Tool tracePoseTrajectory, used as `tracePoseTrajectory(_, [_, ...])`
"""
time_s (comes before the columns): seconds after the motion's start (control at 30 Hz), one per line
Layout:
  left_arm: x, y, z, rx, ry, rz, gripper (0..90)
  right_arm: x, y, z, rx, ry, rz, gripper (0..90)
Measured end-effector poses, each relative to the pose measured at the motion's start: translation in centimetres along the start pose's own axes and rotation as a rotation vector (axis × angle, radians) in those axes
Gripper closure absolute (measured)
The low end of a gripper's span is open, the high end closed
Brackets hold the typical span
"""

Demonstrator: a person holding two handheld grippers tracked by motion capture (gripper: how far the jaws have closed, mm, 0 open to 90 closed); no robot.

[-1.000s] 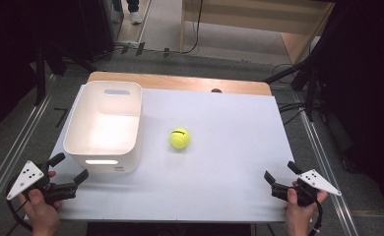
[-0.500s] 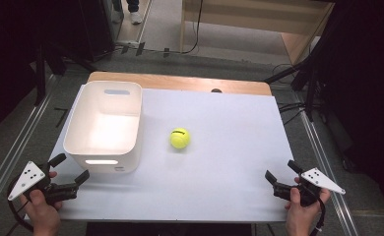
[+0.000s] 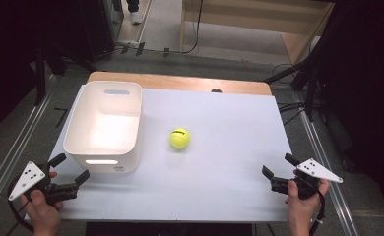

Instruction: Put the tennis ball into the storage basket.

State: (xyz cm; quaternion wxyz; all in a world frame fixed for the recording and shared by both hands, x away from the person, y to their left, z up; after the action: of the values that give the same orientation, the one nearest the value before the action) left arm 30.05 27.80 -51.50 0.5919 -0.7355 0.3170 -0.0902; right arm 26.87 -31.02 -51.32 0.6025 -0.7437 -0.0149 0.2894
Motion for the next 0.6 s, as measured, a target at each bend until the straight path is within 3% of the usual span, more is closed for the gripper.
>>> tracePoseTrajectory(0.6, [0.0,0.1,0.0,0.007,-0.001,0.004,0.0,2.0,-2.3,0.9,-0.07,-0.082,0.032,0.0])
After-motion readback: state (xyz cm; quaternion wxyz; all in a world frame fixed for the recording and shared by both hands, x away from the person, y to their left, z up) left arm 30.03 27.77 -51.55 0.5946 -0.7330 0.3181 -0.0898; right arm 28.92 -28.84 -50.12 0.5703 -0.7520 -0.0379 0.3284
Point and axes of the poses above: each handheld gripper's, and its own axes: x roughly forward along the jaws, y roughly out of its underside, z roughly to its left, the point moved 9 cm from there along x, roughly forward along the jaws, and after that the axes turned 13 degrees about -x, right-handed, at the moved point
